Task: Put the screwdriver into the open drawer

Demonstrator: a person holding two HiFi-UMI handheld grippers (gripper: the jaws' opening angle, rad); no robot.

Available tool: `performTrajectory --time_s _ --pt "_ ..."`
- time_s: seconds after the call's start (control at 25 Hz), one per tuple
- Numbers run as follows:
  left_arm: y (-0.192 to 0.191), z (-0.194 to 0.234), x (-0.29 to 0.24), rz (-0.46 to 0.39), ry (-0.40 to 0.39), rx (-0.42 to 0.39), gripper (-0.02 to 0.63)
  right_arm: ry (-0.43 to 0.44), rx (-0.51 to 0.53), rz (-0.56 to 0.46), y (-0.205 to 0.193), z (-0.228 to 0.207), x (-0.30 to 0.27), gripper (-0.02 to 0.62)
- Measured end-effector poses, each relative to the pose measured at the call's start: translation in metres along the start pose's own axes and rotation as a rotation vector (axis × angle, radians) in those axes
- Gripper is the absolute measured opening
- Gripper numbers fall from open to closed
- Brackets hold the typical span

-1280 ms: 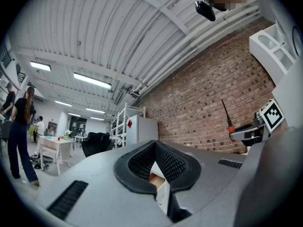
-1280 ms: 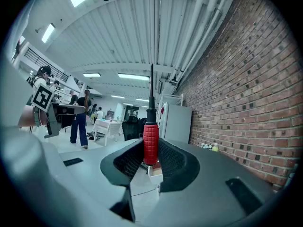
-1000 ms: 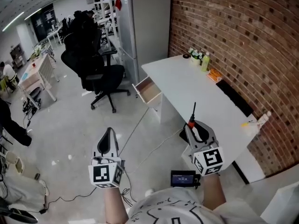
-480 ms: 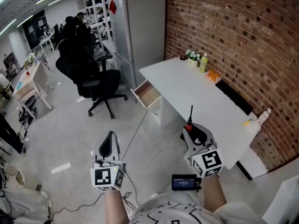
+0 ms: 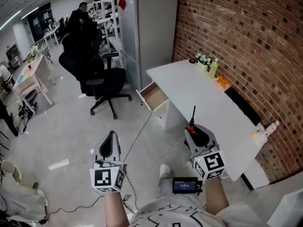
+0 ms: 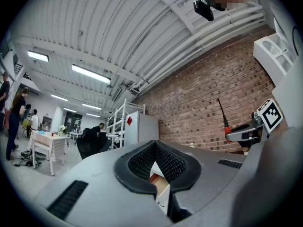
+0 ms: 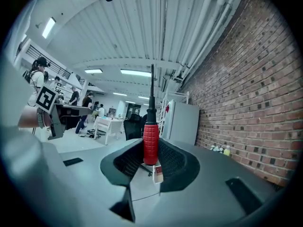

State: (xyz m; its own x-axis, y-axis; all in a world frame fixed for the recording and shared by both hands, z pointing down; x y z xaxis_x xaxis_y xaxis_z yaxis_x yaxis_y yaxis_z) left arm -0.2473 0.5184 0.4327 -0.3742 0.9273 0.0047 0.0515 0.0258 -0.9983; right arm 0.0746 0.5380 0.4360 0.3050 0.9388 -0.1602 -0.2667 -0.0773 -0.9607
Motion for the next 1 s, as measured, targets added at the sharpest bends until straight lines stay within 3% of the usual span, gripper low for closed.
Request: performTrajectory --time_s 1.0 --pt "0.001 0.057 -0.267 0.041 0.116 -0.021 0.011 0.119 -0.03 -0.008 0.01 -0.141 -0.268 0.094"
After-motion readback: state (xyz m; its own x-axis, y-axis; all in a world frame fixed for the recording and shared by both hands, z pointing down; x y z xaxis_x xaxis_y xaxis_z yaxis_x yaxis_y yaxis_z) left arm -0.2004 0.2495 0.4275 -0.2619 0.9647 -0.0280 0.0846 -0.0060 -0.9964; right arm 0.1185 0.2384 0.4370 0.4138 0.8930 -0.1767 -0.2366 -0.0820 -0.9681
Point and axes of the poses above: the fingertips, and each gripper's own axes: x backward along the fingers, z to its left, y out of its top, the point moved 8 cm from there along x, backward along the fingers, and after that the axes turned 9 degrees about z, right-handed, at the moved point
